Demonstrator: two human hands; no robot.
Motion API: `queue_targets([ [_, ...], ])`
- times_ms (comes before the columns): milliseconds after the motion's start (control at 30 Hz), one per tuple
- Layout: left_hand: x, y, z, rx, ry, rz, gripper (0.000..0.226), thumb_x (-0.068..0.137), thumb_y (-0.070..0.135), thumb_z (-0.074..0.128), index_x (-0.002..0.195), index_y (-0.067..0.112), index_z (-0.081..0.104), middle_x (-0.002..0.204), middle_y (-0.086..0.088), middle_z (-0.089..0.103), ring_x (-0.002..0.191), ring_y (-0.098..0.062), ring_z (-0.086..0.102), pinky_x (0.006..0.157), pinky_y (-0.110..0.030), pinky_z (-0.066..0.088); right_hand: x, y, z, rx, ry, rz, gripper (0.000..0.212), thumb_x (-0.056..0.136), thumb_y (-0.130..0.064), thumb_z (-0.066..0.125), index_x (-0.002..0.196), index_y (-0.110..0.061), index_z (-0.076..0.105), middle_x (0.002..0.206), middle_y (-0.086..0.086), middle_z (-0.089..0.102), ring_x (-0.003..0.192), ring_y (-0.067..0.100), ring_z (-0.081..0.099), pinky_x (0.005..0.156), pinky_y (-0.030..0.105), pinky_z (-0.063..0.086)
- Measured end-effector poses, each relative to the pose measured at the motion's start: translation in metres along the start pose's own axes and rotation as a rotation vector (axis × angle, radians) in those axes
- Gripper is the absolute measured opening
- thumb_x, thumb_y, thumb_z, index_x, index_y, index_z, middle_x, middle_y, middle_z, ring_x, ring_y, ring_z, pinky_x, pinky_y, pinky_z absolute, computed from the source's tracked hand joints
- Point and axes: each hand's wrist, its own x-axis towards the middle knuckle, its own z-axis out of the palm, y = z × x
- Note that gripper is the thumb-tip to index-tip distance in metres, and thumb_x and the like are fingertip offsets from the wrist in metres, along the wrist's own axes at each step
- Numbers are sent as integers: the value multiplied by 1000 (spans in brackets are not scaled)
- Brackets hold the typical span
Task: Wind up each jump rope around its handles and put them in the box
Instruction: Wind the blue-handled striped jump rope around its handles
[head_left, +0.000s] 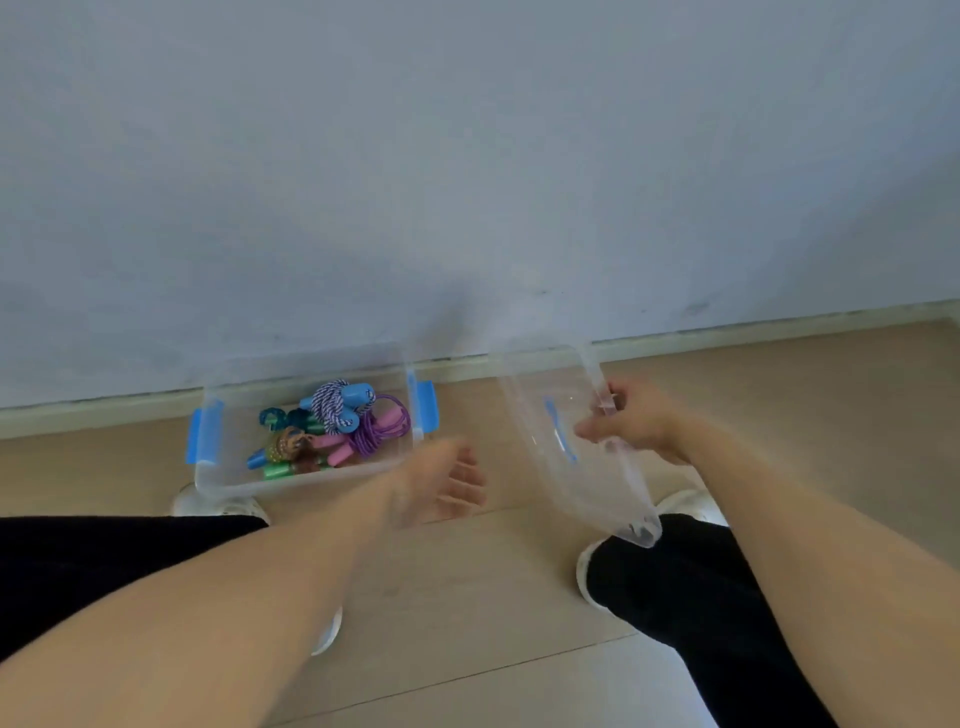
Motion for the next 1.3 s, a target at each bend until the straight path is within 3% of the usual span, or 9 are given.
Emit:
queue_targets([
  [200,-97,65,-54,-401,-105,312,89,74,76,62,128,6,51,124,-26,64,110,-38,67,92,-57,53,-59,-95,85,-166,118,-543,37,63,-12,85,85,-17,56,76,-3,59,65,13,53,62,27,49],
  [367,-139,53,-111,-305,7,409,24,95,21,55,110,3,60,108,-25,70,97,-41,68,94,-50,52,-63,-119,159,-323,99,-731,34,67,-34,82,94,-30,61,103,-8,60,98,12,54,86,31,44],
  [467,-131,33,-155,-412,120,438,13,89,5,59,102,4,60,118,-23,67,107,-39,66,92,-50,54,-39,-101,182,-435,259,-589,42,79,-57,68,113,-34,60,134,-7,44,130,12,35,109,35,29],
  [533,-114,11,-185,-445,258,408,39,82,4,67,118,7,54,114,-19,69,103,-37,69,82,-48,59,-18,-81,189,-355,337,-388,58,84,-55,63,134,-30,49,150,3,30,141,21,24,114,41,24],
  [700,-72,-45,-241,189,805,209,62,92,22,67,145,4,40,134,-19,57,116,-35,58,92,-39,47,23,-45,204,9,107,41,82,92,-41,63,155,-16,18,157,15,28,138,31,37,99,34,40],
  [833,-43,-64,-252,210,720,117,26,96,17,57,115,-1,59,103,-20,64,91,-30,61,82,-37,51,43,-35,233,321,-16,107,59,99,-24,54,152,-17,28,118,10,61,93,26,63,69,36,54],
  [933,-22,-67,-259,285,753,138,27,93,15,54,115,2,63,104,-22,69,93,-37,68,84,-48,58,60,-41,242,533,47,130,38,101,-20,49,138,-15,43,105,13,63,80,28,65,71,41,59],
  [1033,-16,-69,-256,327,739,207,29,93,11,51,119,12,62,96,-17,71,86,-37,69,79,-49,59,69,-45,242,356,160,132,22,99,-33,52,109,-14,55,99,12,65,78,28,63,79,50,57],
  [1300,-35,-98,-238,-28,661,24,45,91,37,67,116,2,54,93,-18,70,62,-30,71,58,-39,61,52,-19,226,304,45,289,41,95,-44,54,96,-4,62,71,11,66,53,21,59,56,32,50],
])
